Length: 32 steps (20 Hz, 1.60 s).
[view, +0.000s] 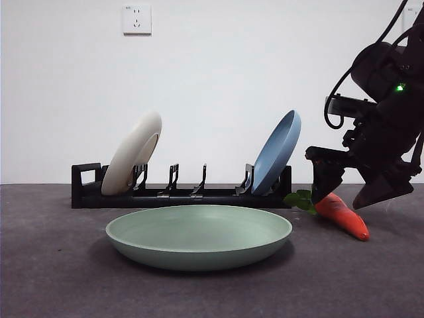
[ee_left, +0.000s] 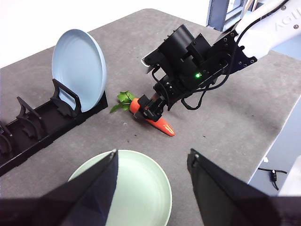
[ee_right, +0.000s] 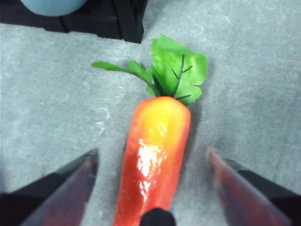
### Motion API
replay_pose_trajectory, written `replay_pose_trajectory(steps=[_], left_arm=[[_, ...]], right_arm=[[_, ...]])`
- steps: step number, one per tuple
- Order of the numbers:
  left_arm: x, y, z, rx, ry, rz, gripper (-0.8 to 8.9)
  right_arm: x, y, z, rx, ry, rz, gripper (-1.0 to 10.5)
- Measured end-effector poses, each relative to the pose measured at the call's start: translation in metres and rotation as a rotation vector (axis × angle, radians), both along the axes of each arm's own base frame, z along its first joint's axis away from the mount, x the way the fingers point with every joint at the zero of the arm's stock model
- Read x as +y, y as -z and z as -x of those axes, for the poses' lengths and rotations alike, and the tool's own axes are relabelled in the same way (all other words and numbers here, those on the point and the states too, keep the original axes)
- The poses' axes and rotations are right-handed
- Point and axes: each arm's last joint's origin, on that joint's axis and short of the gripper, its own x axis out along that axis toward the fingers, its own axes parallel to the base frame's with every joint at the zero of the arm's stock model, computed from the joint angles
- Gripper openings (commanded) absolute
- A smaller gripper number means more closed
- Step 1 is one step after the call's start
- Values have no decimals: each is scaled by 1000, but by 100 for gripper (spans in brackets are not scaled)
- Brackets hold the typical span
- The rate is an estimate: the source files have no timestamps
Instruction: Take the green plate from the plate rack,put the plate on the table,take the carrot from the table,put the carrot in the plate
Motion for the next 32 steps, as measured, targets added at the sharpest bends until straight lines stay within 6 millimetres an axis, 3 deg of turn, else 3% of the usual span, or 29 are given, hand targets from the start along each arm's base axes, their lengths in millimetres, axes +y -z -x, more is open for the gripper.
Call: replay_pose_trajectory(steps=[2,13,17,23,26,28,32], left_arm=[[0,0,0,0,0,0,252],[0,0,0,0,0,0,252],[0,0,0,0,0,0,252],[0,0,0,0,0,0,252],[0,0,0,0,0,-1,252],[0,0,0,0,-1,0,252],[0,0,0,0,-1,0,252]], right_arm=[[0,0,0,2,2,-3,248],[0,12,2,75,9,5,243],[0,12,2,82,23,-7,-16],[5,7,5,88,-21,-46,-17],[23,-23,18,16,-84,-64,-17],[45,-43,33,-35,-168,-81,-17],[101,-46,63,-34,-356,-92,-17]])
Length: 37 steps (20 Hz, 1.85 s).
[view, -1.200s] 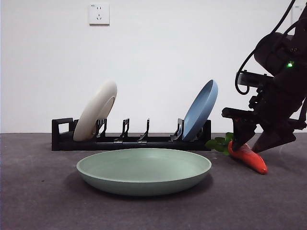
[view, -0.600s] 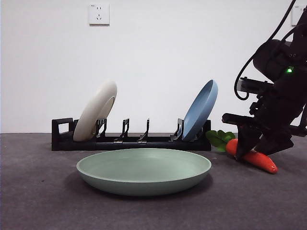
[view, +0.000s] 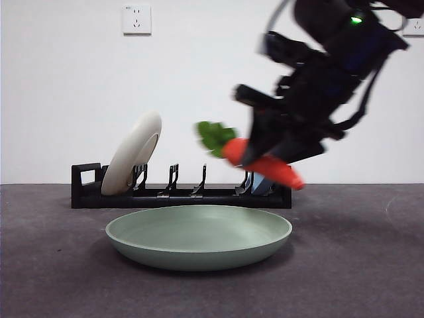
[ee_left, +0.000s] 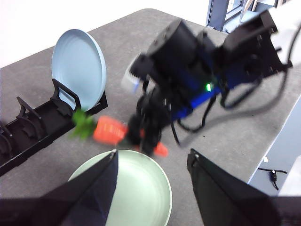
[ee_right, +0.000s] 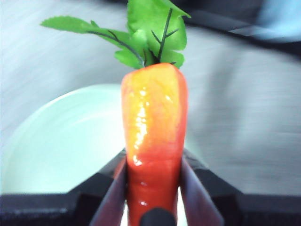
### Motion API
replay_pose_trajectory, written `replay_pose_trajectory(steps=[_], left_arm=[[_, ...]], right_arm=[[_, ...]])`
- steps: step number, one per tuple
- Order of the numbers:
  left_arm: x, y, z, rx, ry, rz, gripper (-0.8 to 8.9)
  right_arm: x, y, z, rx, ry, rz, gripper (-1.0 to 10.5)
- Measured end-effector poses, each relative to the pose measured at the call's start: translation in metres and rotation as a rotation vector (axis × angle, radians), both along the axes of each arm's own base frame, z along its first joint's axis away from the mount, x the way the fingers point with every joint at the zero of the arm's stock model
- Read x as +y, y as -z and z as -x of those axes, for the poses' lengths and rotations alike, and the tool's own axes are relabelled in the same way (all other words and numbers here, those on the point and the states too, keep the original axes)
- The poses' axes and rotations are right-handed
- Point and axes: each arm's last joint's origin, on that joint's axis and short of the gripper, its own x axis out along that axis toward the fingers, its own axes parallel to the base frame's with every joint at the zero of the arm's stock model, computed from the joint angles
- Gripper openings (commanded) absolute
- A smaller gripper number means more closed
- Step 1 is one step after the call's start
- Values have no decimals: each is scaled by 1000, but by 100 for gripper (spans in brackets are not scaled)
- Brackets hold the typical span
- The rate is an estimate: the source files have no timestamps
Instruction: Take the green plate from the plate rack,put the plate on the table,take the carrot from the table,put the carrot in the plate
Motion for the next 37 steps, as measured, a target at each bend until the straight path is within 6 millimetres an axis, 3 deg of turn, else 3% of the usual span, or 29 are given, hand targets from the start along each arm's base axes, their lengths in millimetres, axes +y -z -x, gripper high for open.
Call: replay_pose_trajectory(steps=[2,4,11,13,16,19,21,25,31,37], left_arm=[[0,0,0,0,-1,-1,252],[0,0,0,0,-1,-1,252],[0,0,0,-1,-2,-1,252],[0,0,0,0,-1,-1,252],[0,1,0,4,-1,-9,252],[1,3,0,15,-1,-30,252],[1,4,1,20,-2,-41,252],[3,7,1,35,-1,-70,252],[8,16,4,89,-1,-172,252],[9,19,5,106,1,-202,251]], right_arm=[[24,11,11,-3,-55,24,-17],[36,26,13,26,-75,48,-17],[45,59,8,88,-68,79,-15],[45,59,8,90,-69,77,91],[45,59,8,94,-64,74,475],[44,57,9,94,-61,70,509],[42,44,11,73,-58,50,508],[27,-4,29,37,-50,9,504],[-19,-63,87,163,-118,6,500],[-50,-79,124,250,-105,64,498]])
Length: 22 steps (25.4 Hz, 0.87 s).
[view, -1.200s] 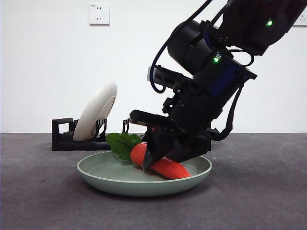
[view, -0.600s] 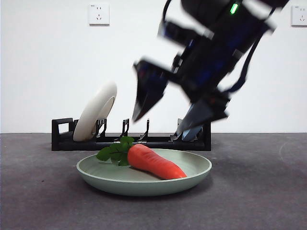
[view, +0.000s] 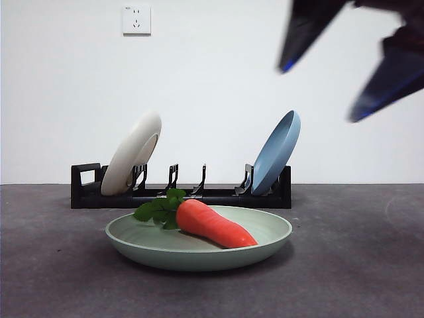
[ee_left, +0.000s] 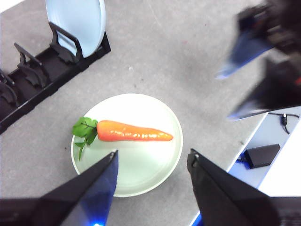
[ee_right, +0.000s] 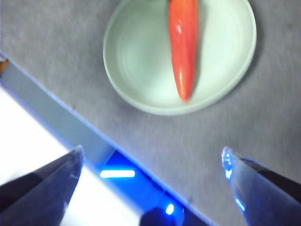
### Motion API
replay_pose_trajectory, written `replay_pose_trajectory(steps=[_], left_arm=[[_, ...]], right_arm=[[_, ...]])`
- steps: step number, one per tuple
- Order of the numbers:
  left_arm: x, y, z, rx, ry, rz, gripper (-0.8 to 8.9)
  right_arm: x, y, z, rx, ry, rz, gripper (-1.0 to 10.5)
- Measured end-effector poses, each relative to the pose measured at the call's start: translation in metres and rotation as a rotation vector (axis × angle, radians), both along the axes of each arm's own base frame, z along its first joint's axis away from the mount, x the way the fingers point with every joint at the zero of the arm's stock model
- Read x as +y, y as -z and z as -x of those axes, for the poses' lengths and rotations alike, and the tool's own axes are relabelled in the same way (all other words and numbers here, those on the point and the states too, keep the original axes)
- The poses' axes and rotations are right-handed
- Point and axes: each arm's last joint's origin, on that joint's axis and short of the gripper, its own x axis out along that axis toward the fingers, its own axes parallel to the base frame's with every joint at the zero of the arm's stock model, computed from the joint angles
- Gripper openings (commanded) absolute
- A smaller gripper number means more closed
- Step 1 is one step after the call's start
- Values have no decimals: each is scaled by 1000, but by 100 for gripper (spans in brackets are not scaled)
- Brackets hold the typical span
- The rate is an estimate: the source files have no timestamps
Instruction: Take the green plate from the plate rack,put the plate on the table,take the carrot from the table,put the carrot in the plate
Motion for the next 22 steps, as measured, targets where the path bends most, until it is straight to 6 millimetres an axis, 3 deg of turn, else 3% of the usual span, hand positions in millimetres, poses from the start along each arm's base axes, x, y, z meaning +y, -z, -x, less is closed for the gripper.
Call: replay_pose_trajectory(steps=[2,5,8,9,22], left_arm=[[0,0,0,0,0,0,251],[0,0,0,1,0,-1,235],[0,0,0,1,1,0,37],[0,0,0,1,1,0,-22],[0,0,0,1,1,0,-3]], right_arm=[[-7,-4,8,8,1,6,450],[-15,-9,17,-1,3,-4,239],[-20,-14,23,-21,5,-23,-17],[-21,-16,25,-30,5,-31,-11],[-25,-21,30,-54,8,-55,2]])
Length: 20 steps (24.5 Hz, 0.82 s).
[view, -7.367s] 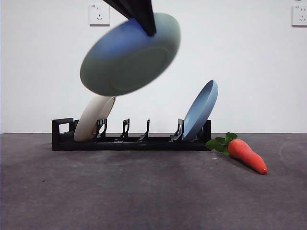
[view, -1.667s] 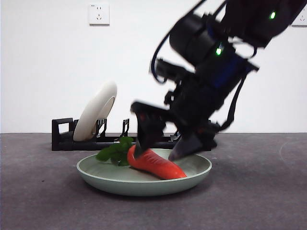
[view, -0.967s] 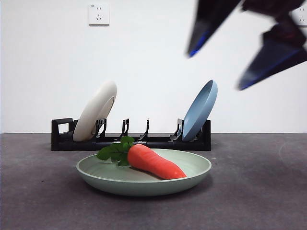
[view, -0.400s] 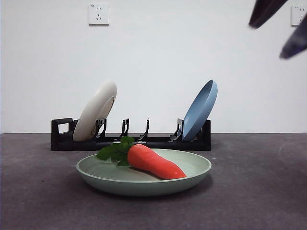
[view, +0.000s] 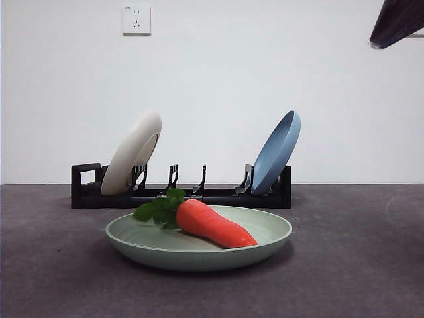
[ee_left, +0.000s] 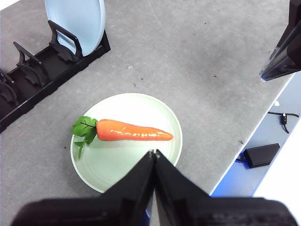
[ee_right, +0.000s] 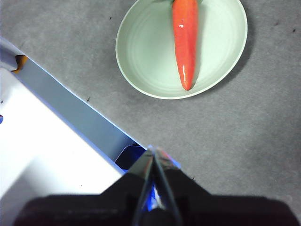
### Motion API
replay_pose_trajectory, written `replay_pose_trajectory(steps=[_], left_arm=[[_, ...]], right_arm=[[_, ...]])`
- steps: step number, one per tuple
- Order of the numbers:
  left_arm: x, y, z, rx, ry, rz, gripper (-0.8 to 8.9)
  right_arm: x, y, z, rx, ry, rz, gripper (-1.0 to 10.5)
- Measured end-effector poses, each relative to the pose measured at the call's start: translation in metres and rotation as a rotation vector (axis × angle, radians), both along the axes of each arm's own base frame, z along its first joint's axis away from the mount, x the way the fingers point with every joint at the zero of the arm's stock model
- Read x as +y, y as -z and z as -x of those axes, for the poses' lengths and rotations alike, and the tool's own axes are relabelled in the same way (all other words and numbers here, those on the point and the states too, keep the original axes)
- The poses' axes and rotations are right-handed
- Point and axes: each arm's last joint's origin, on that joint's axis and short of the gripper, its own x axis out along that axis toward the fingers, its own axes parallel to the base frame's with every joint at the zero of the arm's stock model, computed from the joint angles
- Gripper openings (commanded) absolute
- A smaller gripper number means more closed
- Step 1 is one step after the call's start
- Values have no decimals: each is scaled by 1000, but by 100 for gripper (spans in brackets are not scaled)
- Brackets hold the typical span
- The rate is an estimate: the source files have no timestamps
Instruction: Take the green plate from the plate rack,put the plate on the table,take the carrot from the table,put the carrot in the plate
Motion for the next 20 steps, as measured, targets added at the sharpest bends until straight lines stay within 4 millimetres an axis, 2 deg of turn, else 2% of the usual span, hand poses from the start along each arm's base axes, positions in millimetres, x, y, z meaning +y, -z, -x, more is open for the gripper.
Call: replay_pose_trajectory(steps=[20], left_arm=[[0,0,-1,-13,-19,-6,-3]], right_arm=[[0,0,0,-1,2,1,2]])
